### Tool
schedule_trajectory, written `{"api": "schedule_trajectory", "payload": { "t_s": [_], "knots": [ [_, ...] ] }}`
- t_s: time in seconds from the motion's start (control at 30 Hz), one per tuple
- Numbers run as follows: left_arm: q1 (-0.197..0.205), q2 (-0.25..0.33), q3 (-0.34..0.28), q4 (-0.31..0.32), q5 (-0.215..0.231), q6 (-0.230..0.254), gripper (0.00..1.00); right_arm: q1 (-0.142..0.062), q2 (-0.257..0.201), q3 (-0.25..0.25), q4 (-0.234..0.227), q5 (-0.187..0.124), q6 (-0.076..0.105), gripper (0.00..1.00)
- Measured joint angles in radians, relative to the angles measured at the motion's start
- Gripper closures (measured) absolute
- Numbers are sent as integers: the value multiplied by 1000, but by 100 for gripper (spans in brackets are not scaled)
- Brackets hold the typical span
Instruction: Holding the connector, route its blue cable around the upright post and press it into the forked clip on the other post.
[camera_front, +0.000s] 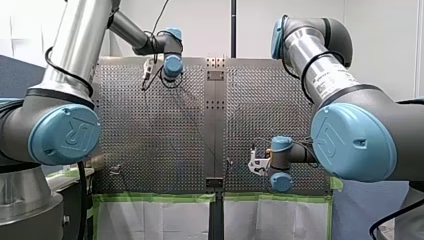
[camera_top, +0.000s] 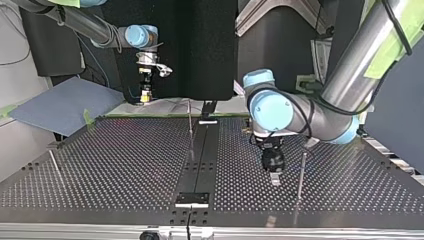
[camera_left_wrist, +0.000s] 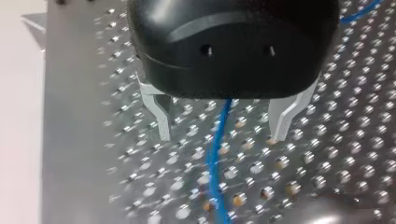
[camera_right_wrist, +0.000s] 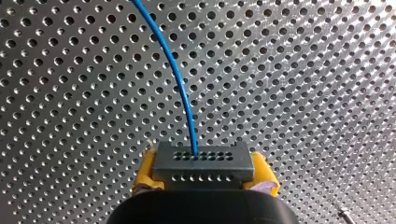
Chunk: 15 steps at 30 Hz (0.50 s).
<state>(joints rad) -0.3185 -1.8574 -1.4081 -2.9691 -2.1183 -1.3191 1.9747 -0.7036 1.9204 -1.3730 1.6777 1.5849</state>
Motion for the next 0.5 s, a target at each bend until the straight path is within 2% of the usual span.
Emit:
{"api": "schedule_trajectory", "payload": {
  "t_s": [0.27,0.5],
  "knots": [
    [-4,-1,63,-42,-12,0,0,0,0,0,-1,-1,0,100],
    [0,-24,102,-60,9,-7,0,0,0,-2,-3,-6,0,100]
  ]
}}
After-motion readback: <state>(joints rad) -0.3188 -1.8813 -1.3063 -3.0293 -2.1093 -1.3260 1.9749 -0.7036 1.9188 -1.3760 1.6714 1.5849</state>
